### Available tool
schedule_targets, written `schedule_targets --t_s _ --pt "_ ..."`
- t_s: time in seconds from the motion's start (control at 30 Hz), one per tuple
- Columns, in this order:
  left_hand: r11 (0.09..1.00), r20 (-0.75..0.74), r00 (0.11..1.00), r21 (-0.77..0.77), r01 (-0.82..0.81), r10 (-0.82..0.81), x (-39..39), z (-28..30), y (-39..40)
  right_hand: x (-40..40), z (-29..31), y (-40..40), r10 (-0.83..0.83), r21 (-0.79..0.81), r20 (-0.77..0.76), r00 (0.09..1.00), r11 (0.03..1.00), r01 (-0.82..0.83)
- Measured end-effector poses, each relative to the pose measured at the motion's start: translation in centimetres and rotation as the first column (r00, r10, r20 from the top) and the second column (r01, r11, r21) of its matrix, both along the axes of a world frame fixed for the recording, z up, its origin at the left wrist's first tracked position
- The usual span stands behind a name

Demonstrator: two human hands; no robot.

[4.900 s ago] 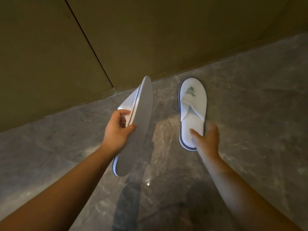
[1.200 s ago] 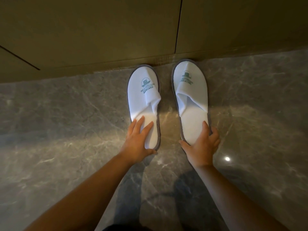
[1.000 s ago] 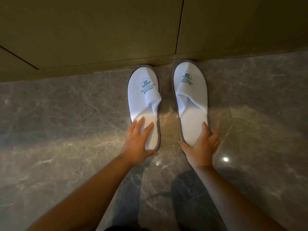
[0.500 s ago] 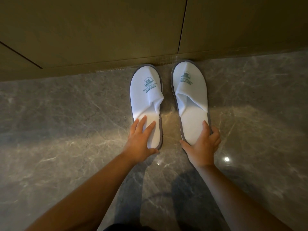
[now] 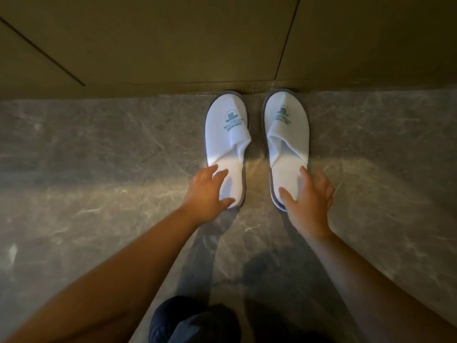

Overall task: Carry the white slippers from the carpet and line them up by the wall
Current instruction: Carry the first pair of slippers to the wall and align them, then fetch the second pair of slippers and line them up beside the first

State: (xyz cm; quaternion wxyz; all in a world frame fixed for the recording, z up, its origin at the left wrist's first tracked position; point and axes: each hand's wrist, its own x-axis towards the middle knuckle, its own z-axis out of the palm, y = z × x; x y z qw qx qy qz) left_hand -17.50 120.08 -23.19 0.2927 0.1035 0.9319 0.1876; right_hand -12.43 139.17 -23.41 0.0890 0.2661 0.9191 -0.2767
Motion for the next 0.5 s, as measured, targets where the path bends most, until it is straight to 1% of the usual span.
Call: schedule_targets --t_s 0.1,0.23,0.37,0.5 --pt "0.981 0.027 0.994 0.159 -0.108 0.105 0.7 8.0 -1.0 -0.2 7.7 -0.6 0.078 -0.080 -0.070 0.995 0.993 -0.083" --pt "0.944 0.044 0.969 0.220 -0.246 0.242 3.3 21.6 -4.3 0.0 20.7 -3.4 0.214 -0.258 -0.116 0.970 0.937 -0.238" --pt "0.886 0.068 0.912 0.215 -0.410 0.405 6.5 35.7 -8.9 -0.1 34.8 -8.0 0.353 -0.419 -0.127 0.927 0.828 -0.373" --pt "0.803 0.074 0.830 0.216 -0.555 0.554 10.0 49.6 -13.8 0.0 48.7 -14.2 0.539 -0.502 -0.151 0.828 0.680 -0.534"
